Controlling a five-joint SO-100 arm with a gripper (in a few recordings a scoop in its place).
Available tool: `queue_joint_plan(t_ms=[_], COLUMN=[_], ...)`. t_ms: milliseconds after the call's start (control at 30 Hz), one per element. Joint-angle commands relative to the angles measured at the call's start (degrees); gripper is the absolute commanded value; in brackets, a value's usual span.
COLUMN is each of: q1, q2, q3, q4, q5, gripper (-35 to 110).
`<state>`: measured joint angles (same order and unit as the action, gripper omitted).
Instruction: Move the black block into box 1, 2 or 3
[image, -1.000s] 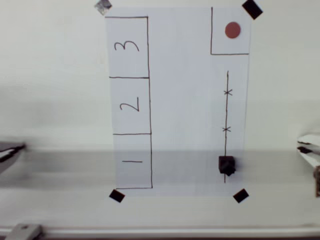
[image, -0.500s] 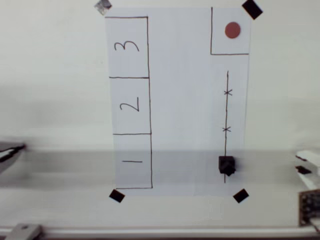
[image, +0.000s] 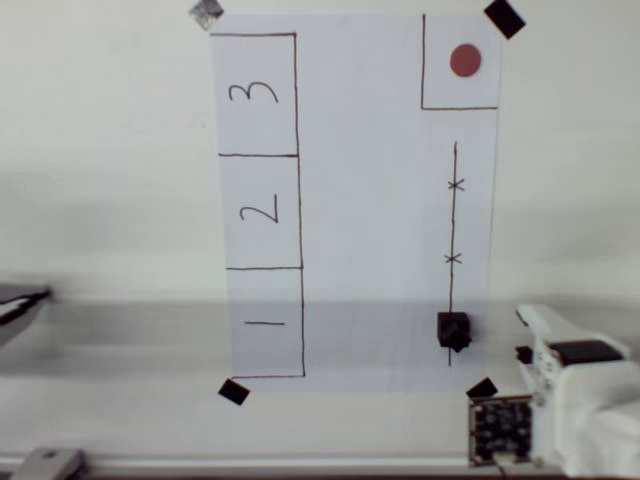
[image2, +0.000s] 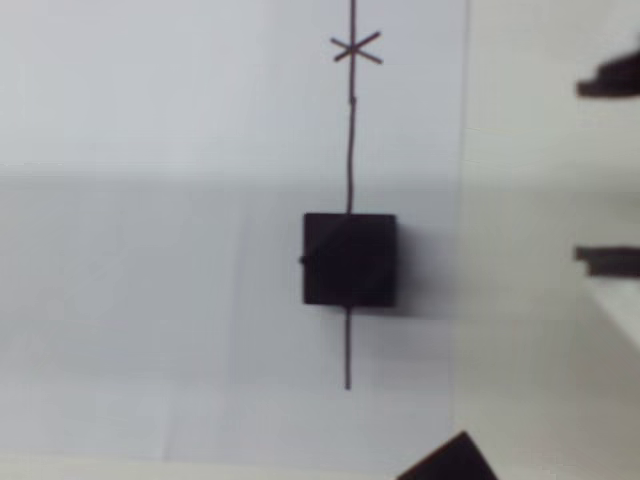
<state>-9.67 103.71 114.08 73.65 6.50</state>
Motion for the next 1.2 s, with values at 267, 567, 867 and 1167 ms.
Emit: queue_joint_plan(t_ms=[267,567,867,1167], q1=[-2.72,-4.13,-5.36,-5.27], q2=[-13.89,-17.58,-22.68,-27.42], q3=[-15.73,-17.93,-22.06,-26.19], q4=[0.09,0.18,0.18,0.18], q5=[-1.76,-2.46,-1.85,-1.32], gripper=[22,28,28,28])
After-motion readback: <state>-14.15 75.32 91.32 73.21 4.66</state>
